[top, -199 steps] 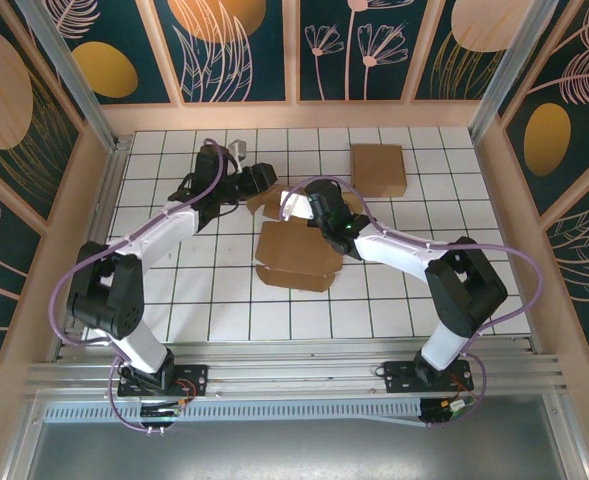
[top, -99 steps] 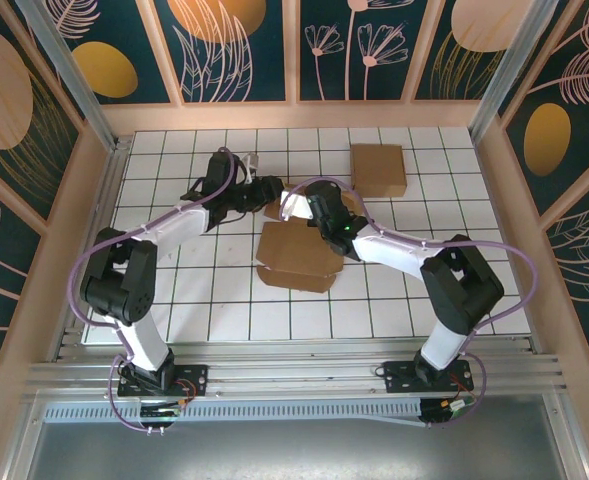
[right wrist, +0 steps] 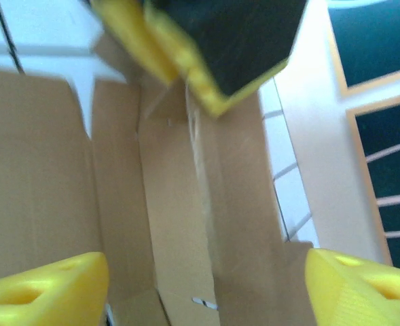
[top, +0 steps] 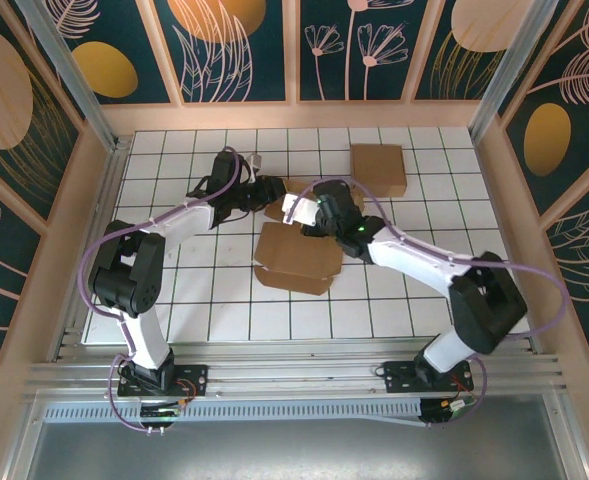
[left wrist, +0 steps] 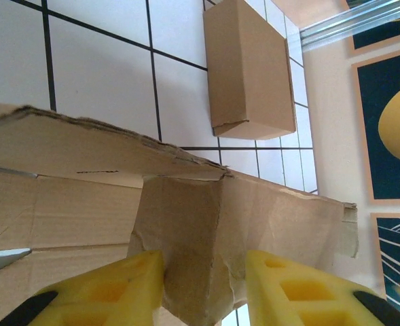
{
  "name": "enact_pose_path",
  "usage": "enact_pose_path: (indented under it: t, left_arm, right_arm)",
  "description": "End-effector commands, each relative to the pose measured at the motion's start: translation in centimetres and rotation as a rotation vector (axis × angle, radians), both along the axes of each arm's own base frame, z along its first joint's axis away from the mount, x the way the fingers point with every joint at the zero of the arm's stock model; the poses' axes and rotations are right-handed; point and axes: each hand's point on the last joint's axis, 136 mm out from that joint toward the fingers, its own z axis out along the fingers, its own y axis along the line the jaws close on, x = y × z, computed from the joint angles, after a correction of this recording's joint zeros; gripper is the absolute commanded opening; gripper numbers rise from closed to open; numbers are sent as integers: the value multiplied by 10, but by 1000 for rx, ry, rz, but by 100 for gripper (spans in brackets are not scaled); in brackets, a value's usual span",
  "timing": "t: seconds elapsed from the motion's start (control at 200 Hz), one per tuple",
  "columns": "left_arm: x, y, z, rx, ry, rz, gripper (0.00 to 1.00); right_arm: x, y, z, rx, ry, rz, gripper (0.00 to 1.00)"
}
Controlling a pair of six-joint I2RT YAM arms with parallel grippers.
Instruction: Fold the paper box
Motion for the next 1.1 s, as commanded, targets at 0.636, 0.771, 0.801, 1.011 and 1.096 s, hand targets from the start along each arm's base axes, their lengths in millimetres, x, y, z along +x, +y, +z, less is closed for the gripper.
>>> enact_pose_path:
  t: [0.636, 0.771, 0.801, 1.011, 1.096]
  left_arm:
    - [-1, 5, 3, 45, -6, 7, 36]
    - [0, 7, 6, 62, -17, 12, 40]
    - [0, 7, 8, 64, -22, 14, 41]
    - [3, 10, 19, 78, -52, 21, 53]
    - [4, 12, 22, 93, -65, 29, 56]
  right_arm:
    - [80, 0, 7, 689, 986, 2, 84]
    - [85, 6, -4, 687, 1026, 20, 74]
    - [86, 7, -7, 688, 1038, 21, 72]
    - [84, 9, -26, 685, 1094, 14, 71]
    - [84, 10, -31, 684, 1110, 11, 70]
